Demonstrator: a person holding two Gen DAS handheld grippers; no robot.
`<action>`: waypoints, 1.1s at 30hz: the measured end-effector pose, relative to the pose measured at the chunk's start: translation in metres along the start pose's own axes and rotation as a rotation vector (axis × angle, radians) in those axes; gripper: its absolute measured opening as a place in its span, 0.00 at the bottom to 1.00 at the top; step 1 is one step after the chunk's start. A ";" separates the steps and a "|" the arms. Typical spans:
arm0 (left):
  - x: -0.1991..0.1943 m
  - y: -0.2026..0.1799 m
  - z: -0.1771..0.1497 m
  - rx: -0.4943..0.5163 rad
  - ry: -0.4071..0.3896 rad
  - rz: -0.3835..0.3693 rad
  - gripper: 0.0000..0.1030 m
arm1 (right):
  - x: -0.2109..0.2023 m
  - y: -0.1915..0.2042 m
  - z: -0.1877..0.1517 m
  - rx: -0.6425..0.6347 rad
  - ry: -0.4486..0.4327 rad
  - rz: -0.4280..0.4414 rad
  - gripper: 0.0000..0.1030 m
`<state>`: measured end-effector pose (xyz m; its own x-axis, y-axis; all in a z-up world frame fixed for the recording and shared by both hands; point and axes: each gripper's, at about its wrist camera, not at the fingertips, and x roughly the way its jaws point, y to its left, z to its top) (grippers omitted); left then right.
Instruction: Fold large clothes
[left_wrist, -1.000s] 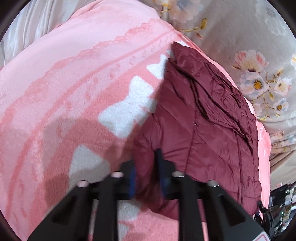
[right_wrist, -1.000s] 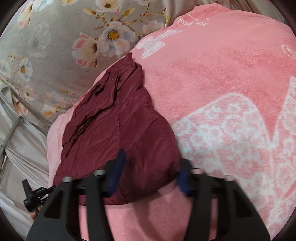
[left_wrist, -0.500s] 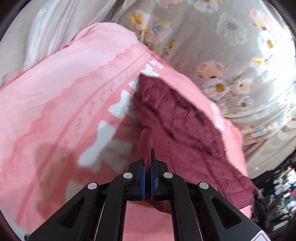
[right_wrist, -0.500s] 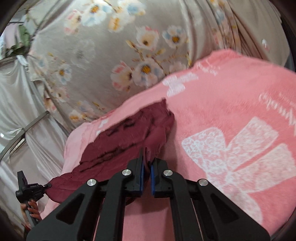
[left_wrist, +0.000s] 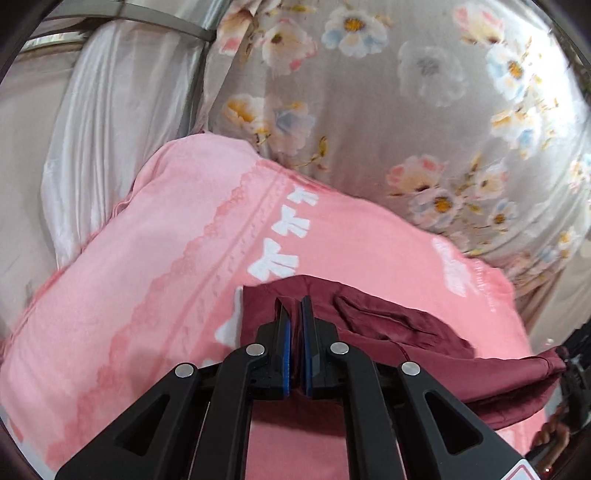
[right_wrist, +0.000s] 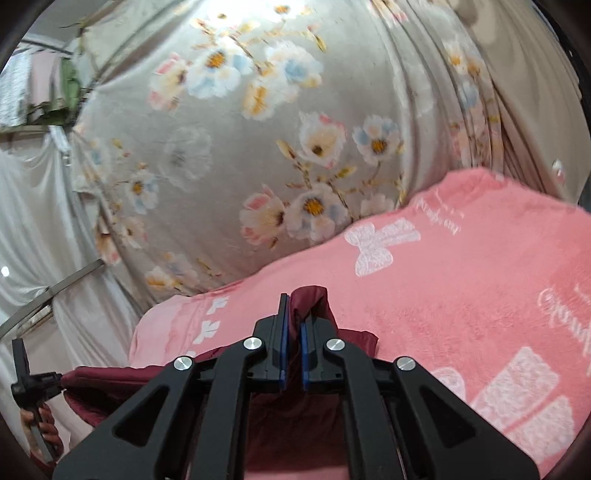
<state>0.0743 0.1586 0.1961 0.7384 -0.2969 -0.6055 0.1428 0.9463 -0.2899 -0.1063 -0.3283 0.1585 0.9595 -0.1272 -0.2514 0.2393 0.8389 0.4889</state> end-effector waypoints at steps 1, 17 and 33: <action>0.021 -0.002 0.006 -0.003 0.015 0.026 0.05 | 0.020 -0.002 0.001 -0.005 0.016 -0.019 0.04; 0.196 0.005 -0.005 0.026 0.194 0.311 0.18 | 0.170 -0.031 -0.040 -0.034 0.183 -0.231 0.04; 0.174 0.025 0.006 -0.047 0.097 0.201 0.66 | 0.150 -0.026 -0.030 -0.056 0.121 -0.189 0.64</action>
<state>0.2103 0.1308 0.0876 0.6820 -0.1160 -0.7221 -0.0334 0.9814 -0.1892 0.0271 -0.3533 0.0833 0.8726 -0.2232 -0.4345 0.4013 0.8347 0.3771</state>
